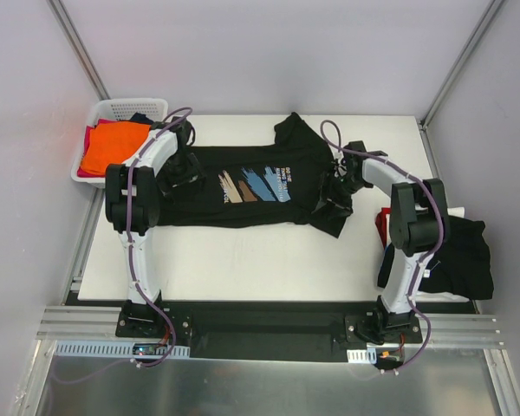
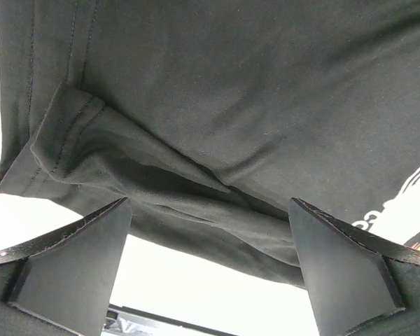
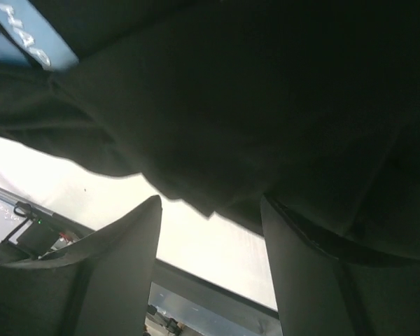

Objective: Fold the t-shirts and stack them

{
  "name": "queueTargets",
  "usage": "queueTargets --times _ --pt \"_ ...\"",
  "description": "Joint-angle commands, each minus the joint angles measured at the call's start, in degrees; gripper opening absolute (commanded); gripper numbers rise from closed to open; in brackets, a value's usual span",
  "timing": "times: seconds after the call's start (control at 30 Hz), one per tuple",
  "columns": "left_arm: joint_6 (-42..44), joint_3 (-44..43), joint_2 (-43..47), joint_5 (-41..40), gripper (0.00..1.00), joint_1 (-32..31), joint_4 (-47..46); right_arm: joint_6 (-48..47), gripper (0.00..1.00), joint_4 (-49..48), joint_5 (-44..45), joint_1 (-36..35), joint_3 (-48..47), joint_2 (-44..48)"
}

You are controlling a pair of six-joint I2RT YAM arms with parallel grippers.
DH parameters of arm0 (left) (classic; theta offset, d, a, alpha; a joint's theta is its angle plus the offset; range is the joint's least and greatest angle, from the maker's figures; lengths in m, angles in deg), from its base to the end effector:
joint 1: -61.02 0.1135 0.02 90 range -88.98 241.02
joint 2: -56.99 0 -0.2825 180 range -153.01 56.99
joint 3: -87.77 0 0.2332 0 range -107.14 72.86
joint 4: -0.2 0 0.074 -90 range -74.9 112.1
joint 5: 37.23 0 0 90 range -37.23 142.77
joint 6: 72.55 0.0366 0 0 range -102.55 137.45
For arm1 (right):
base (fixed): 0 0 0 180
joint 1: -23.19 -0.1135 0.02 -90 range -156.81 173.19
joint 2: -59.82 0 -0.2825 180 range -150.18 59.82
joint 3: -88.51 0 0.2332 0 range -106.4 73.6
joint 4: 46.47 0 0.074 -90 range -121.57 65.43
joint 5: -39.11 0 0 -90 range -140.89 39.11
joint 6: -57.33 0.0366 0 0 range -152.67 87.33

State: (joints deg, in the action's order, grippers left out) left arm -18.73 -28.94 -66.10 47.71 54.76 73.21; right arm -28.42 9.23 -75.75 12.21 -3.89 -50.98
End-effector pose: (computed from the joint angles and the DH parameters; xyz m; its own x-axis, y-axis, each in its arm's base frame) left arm 0.4241 -0.0433 0.2157 -0.8432 -0.4991 -0.1998 -0.5021 0.8639 -0.0387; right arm 0.3612 0.0858 0.2009 -0.9627 -0.1183 -0.2432 -0.2151 0.8800 0.4235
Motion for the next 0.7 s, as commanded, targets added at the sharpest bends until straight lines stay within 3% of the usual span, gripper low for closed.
queueTargets --times 0.0,0.33,0.67 --pt "1.73 0.37 2.77 -0.74 0.95 0.55 1.04 0.23 0.61 -1.86 -0.63 0.09 -5.02 -3.35" --pt "1.99 -0.24 2.24 -0.3 0.95 0.55 1.04 2.6 0.57 -0.63 0.08 -3.16 -13.99 -7.67" --pt "2.08 -0.33 1.71 -0.3 0.96 0.64 1.04 1.11 0.57 2.62 1.75 -3.61 -13.21 -5.04"
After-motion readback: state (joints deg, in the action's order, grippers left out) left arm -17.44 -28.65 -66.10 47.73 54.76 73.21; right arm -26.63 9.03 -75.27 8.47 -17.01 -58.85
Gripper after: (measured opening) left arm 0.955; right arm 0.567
